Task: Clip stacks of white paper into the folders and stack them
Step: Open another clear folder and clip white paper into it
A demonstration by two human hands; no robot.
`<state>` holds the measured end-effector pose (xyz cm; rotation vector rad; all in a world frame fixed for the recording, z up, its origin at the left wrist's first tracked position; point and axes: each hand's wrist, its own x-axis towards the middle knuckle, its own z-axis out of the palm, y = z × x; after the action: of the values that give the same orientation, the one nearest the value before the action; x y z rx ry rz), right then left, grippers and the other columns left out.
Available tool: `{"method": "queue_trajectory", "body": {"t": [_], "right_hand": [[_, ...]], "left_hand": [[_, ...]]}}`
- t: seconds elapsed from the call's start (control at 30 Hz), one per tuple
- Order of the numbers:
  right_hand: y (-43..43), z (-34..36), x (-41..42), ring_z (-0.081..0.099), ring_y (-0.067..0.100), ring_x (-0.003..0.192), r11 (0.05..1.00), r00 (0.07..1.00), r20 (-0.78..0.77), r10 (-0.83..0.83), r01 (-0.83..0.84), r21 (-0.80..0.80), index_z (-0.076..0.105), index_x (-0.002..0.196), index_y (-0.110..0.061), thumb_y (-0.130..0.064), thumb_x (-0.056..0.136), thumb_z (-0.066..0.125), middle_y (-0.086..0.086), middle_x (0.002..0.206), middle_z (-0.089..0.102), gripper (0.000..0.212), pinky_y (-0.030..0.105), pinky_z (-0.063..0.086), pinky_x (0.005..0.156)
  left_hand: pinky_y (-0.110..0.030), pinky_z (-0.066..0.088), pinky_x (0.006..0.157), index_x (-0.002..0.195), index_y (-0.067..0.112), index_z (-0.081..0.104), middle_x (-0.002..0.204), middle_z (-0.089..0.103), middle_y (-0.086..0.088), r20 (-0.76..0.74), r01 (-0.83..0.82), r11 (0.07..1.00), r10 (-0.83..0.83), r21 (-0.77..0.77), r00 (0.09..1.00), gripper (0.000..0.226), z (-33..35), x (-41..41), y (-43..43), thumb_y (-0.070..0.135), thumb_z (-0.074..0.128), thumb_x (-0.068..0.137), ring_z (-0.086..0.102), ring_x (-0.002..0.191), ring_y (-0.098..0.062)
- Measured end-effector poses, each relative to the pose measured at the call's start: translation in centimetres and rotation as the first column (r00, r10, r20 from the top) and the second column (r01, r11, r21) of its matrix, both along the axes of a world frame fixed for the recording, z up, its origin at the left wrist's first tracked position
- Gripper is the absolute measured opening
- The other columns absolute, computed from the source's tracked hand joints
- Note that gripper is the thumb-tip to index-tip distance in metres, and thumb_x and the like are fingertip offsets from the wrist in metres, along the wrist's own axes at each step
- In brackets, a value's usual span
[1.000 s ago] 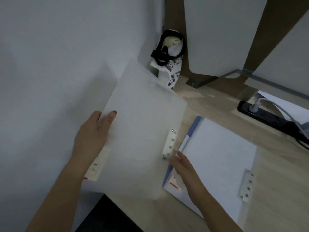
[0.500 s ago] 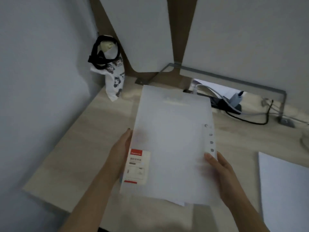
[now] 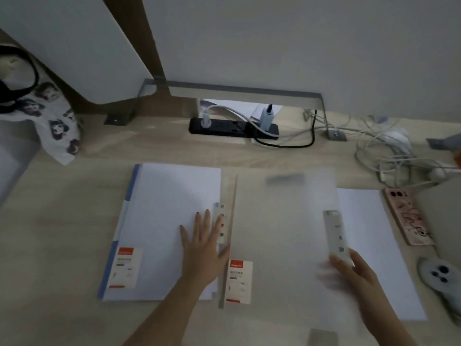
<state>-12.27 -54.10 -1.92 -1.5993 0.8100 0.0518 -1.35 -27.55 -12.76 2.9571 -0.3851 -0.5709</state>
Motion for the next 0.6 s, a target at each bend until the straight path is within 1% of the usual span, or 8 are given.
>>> {"method": "queue_trajectory", "body": {"t": [0.07,0.13,0.17,0.3,0.37,0.43,0.53,0.6], "right_hand": [[-0.2,-0.6,0.2,0.071,0.031,0.07,1.0,1.0,-0.017,-0.005,0.005,0.011,0.06,0.095,-0.007,-0.014,0.084,0.058,0.012,0.079,0.074,0.013,0.028,0.055,0.054],[-0.4,-1.0,0.6,0.07,0.034,0.073,1.0,1.0,-0.028,0.0,0.0,0.021,0.06,0.097,-0.006,-0.013,0.086,0.057,0.015,0.082,0.072,0.013,0.032,0.054,0.058],[-0.4,-1.3,0.8,0.069,0.035,0.075,1.0,0.999,-0.035,0.008,-0.007,0.023,0.06,0.098,-0.005,-0.014,0.086,0.057,0.017,0.084,0.071,0.014,0.036,0.054,0.061],[-0.1,-2.4,1.4,0.068,0.035,0.083,0.997,0.996,-0.068,0.065,-0.061,0.052,0.059,0.103,-0.009,-0.02,0.086,0.058,0.02,0.091,0.07,0.019,0.047,0.054,0.078],[0.4,-3.2,1.8,0.067,0.034,0.089,0.993,0.99,-0.1,0.103,-0.097,0.063,0.06,0.105,-0.015,-0.023,0.087,0.058,0.018,0.096,0.07,0.02,0.048,0.053,0.085],[1.1,-4.2,2.2,0.068,0.028,0.091,0.988,0.981,-0.136,0.137,-0.126,0.085,0.06,0.107,-0.019,-0.027,0.087,0.058,0.012,0.1,0.071,0.022,0.046,0.053,0.086],[2.2,-5.6,2.9,0.063,0.023,0.102,0.981,0.96,-0.206,0.19,-0.179,0.068,0.05,0.125,-0.021,-0.04,0.085,0.059,0.006,0.117,0.063,0.045,0.047,0.049,0.094],[3.2,-6.0,3.4,0.059,0.023,0.107,0.982,0.959,-0.212,0.189,-0.182,0.054,0.042,0.131,-0.023,-0.037,0.087,0.057,0.005,0.123,0.058,0.049,0.047,0.046,0.098]], "left_hand": [[-0.054,0.006,0.109,0.144,0.022,0.026,0.15,0.033,-0.01,-0.007,-0.006,1.0,0.005,-0.007,1.0,0.078,-0.5,-0.2,0.6,0.069,0.007,0.085,0.015,0.139,-0.028],[-0.049,-0.003,0.111,0.146,0.02,0.022,0.153,0.028,-0.01,0.027,-0.014,0.999,0.016,-0.045,1.0,0.079,-0.4,-0.3,1.3,0.069,0.007,0.085,0.01,0.141,-0.028],[-0.049,-0.004,0.111,0.146,0.02,0.022,0.153,0.026,-0.011,0.043,-0.021,0.999,0.024,-0.049,0.999,0.079,-0.4,-0.4,1.8,0.068,0.007,0.085,0.01,0.141,-0.028],[-0.054,0.005,0.11,0.145,0.017,0.025,0.151,0.03,-0.014,0.048,-0.071,0.997,0.073,-0.042,0.996,0.077,-0.7,-0.1,4.2,0.065,0.007,0.087,0.015,0.14,-0.03],[-0.052,0.003,0.111,0.147,0.018,0.018,0.153,0.024,-0.013,0.072,-0.09,0.995,0.093,-0.053,0.993,0.078,-1.0,0.1,6.0,0.067,0.008,0.086,0.01,0.141,-0.029],[-0.052,-0.001,0.113,0.148,0.022,0.008,0.157,0.013,-0.009,0.088,-0.103,0.993,0.108,-0.063,0.99,0.081,-1.1,0.2,7.9,0.071,0.006,0.083,0.002,0.143,-0.025],[-0.054,-0.002,0.115,0.148,0.023,0.003,0.157,0.003,-0.004,0.082,-0.144,0.984,0.153,-0.104,0.985,0.086,-1.1,0.1,10.3,0.075,0.004,0.079,-0.003,0.145,-0.022],[-0.055,-0.001,0.114,0.148,0.022,0.002,0.157,0.002,-0.005,0.073,-0.163,0.981,0.171,-0.101,0.983,0.088,-0.9,0.3,11.5,0.076,0.003,0.079,-0.002,0.145,-0.023]]}}
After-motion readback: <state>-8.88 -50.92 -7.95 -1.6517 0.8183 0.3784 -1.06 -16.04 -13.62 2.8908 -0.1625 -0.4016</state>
